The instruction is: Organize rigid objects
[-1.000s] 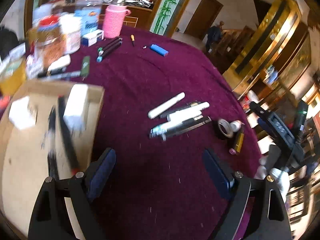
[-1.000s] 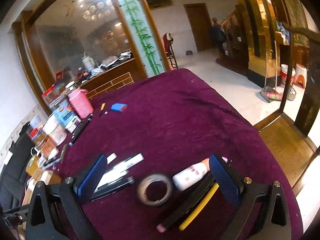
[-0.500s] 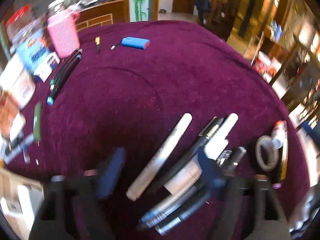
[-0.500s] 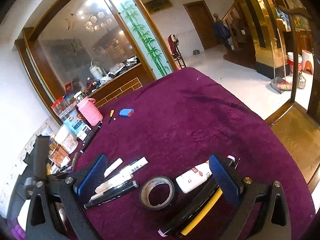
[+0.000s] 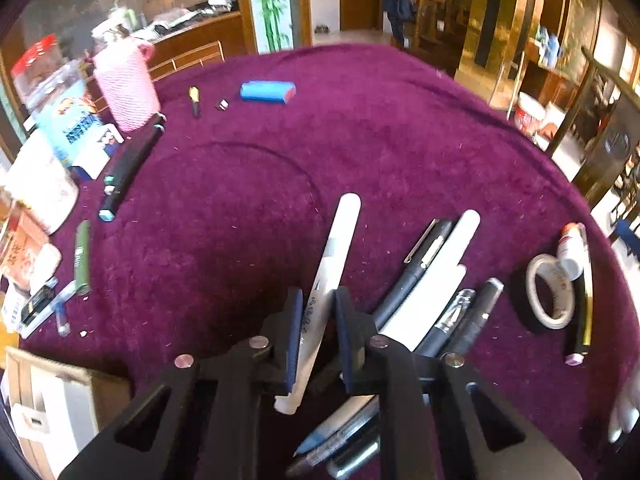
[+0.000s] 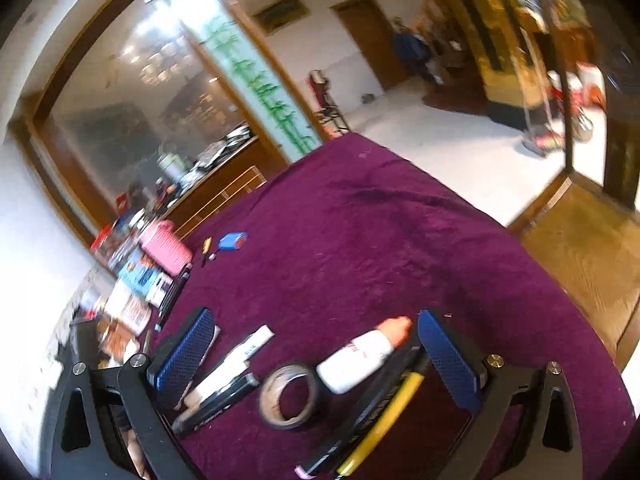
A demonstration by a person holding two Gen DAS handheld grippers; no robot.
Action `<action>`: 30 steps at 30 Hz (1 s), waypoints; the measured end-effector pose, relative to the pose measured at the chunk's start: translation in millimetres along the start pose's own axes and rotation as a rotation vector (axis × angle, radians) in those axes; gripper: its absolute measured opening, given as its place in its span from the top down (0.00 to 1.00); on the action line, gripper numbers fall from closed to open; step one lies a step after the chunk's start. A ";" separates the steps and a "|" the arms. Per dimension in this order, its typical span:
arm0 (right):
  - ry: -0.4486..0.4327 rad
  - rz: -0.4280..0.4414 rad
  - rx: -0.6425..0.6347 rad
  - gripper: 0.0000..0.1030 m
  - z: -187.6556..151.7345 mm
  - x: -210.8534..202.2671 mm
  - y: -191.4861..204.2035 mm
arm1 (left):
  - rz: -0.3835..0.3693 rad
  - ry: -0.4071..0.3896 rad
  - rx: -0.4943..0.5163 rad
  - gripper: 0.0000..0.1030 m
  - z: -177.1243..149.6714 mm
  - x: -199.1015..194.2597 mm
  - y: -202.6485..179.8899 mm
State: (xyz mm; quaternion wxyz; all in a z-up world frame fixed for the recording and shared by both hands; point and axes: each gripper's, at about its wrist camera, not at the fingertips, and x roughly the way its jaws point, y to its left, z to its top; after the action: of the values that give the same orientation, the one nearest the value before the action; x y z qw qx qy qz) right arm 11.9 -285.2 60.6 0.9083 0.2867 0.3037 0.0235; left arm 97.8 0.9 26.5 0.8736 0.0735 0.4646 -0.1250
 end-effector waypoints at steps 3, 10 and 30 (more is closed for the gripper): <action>0.024 0.001 0.063 0.01 1.8 3.6 -14.9 | -0.042 -0.038 -0.046 0.89 -5.0 -24.1 8.7; 0.055 0.051 -0.052 0.01 -4.5 8.1 9.1 | -0.133 -0.131 -0.104 0.89 -36.2 -89.9 21.3; 0.384 -0.082 -0.537 0.88 -65.2 59.4 75.7 | -0.246 -0.277 -0.297 0.89 -127.3 -197.8 100.6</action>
State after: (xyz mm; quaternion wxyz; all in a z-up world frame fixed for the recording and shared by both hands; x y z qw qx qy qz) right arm 33.4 -176.1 26.7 0.8779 0.0148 0.4634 0.1199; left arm -80.7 158.1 121.0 0.9084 -0.1308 0.3589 -0.1699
